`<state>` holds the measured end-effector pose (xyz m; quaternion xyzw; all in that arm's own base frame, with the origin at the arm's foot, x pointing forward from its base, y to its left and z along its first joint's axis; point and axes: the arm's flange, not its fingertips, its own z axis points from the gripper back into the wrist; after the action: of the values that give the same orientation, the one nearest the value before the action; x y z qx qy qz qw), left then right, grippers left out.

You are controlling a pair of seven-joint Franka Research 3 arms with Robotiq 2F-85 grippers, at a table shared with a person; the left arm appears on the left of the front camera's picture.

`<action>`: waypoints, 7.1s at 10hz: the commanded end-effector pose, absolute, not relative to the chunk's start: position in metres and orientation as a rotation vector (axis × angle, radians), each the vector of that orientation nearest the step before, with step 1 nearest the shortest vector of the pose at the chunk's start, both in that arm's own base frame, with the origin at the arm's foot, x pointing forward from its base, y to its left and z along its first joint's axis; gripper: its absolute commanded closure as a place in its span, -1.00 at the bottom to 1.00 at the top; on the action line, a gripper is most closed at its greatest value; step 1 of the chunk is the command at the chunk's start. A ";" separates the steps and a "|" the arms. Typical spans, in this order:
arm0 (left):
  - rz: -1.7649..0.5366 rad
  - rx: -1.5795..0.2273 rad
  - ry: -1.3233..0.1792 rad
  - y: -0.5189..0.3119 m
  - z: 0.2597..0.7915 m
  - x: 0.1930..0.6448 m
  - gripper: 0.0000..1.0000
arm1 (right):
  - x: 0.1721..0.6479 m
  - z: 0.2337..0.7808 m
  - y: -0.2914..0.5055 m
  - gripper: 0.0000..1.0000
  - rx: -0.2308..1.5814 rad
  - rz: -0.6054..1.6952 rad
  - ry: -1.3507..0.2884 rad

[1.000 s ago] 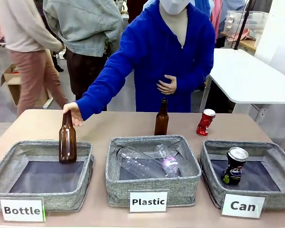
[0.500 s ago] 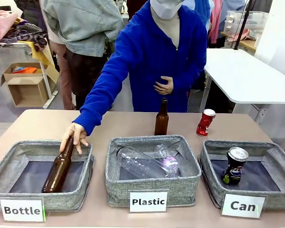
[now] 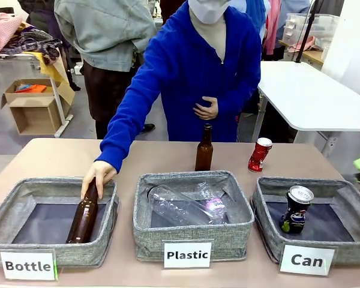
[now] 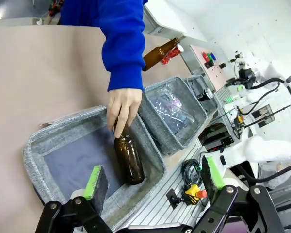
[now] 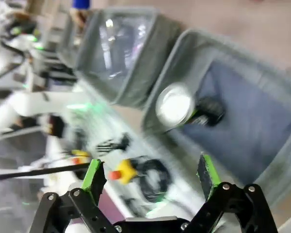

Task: Sort the can waste into the basket.
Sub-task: Pick up the can waste from the table and place it in the right Fabric basket.

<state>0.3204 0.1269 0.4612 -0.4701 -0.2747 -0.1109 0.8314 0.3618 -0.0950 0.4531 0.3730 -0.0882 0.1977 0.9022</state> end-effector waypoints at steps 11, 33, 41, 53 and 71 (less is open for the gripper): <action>-0.250 -0.990 -0.589 0.128 0.460 0.317 -1.00 | 0.462 0.402 -0.118 -1.00 0.760 1.410 -0.510; -0.250 -0.990 -0.589 0.128 0.460 0.317 -1.00 | 0.620 0.251 -0.085 -1.00 0.746 1.085 -0.851; -0.250 -0.990 -0.589 0.128 0.460 0.317 -1.00 | 0.632 0.235 -0.059 -1.00 0.942 1.040 -0.913; -0.470 -1.130 -0.810 0.192 0.531 0.182 -1.00 | 0.634 0.235 -0.056 1.00 1.037 1.112 -0.887; -0.699 -1.129 -0.240 0.006 0.460 0.285 -1.00 | 0.383 0.436 -0.070 1.00 0.584 1.497 -0.021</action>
<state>0.2901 0.0031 0.4599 -0.5202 -0.1089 -0.3135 0.7869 0.3860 -0.0819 0.4390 0.2966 -0.0289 0.6654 0.6845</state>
